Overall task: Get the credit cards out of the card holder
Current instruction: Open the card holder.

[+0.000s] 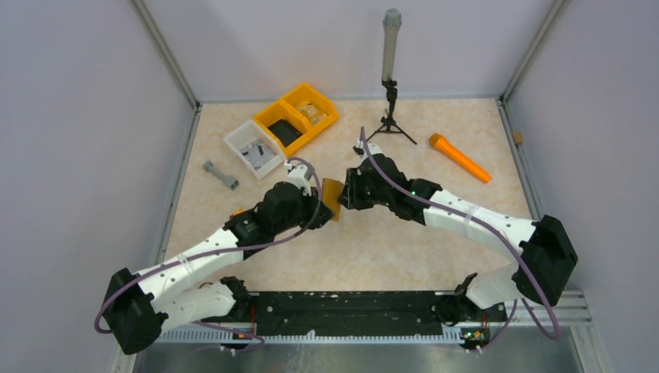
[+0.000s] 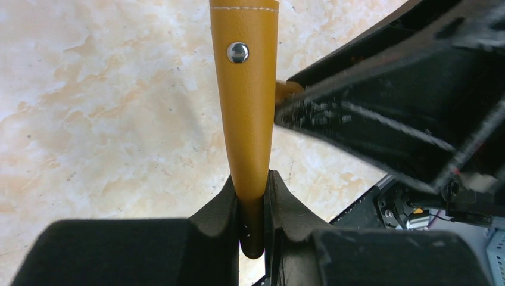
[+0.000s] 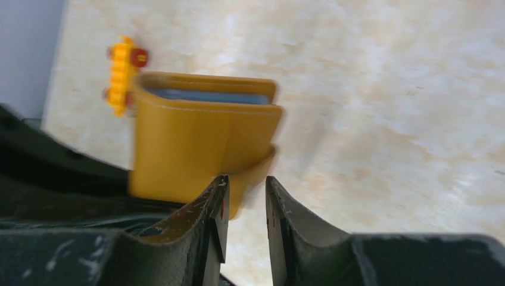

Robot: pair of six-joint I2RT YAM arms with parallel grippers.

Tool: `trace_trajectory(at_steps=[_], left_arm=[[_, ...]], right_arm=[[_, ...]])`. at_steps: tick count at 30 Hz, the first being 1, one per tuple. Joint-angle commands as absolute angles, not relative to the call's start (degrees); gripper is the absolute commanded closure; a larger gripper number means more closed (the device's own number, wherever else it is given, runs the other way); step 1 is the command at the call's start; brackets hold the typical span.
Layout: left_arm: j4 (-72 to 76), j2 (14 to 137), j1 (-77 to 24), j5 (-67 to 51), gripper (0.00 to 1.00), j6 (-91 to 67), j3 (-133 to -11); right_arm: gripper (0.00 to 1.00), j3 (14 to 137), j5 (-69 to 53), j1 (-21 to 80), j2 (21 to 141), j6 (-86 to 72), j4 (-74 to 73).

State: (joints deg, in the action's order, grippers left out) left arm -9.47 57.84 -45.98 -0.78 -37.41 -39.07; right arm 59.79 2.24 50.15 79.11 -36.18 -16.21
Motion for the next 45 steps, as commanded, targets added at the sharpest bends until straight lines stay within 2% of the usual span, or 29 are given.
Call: trace_trajectory(at_steps=[1,8,11,15,16,19,20,26,37,42,45], left_arm=[[-8.94,54.81,-46.33,3.37,1.0,-37.35,-43.25],[-8.94,54.27,-46.24,4.37,1.0,-37.13,-43.05],[-10.32,54.58,-46.15,5.75,1.0,-38.31,-42.83],[-8.82,53.51,-43.45,1.62,1.0,-39.17,-41.1],[-7.92,53.11,-41.93,-0.49,1.0,-39.61,-40.48],[-3.31,52.15,-37.87,-9.24,1.0,-41.93,-38.45],[-1.29,52.08,-36.71,-12.24,1.0,-42.92,-37.76],[9.67,53.26,-35.24,-23.68,1.0,-48.29,-36.51],[17.98,56.3,-35.19,-31.29,1.0,-52.78,-36.46],[20.61,56.69,-35.22,-32.45,1.0,-54.56,-36.62],[21.12,56.54,-35.18,-32.65,1.0,-55.14,-36.74]], right_arm=[[0.73,62.36,13.03,49.39,81.42,-31.35,-27.02],[0.76,63.08,15.77,49.39,82.74,-30.05,-28.99],[0.59,61.8,19.29,49.04,79.59,-29.35,-29.32],[0.46,56.3,13.87,45.37,71.74,-27.78,-25.07],[0.39,53.64,10.9,44.18,67.9,-27.27,-21.37],[0.06,44.98,5.17,43.81,58.35,-28.88,-10.8],[0.03,42.13,3.55,43.79,55.25,-29.97,-7.04],[0.02,31.95,-4.23,43.72,46.86,-36.14,12.27],[0.01,34.6,-7.44,45.7,54.42,-40.82,25.25],[0.02,37.27,-3.4,47.9,57.24,-38.75,23.97],[0.13,37.67,3.19,47.96,56.15,-38.94,22.28]])
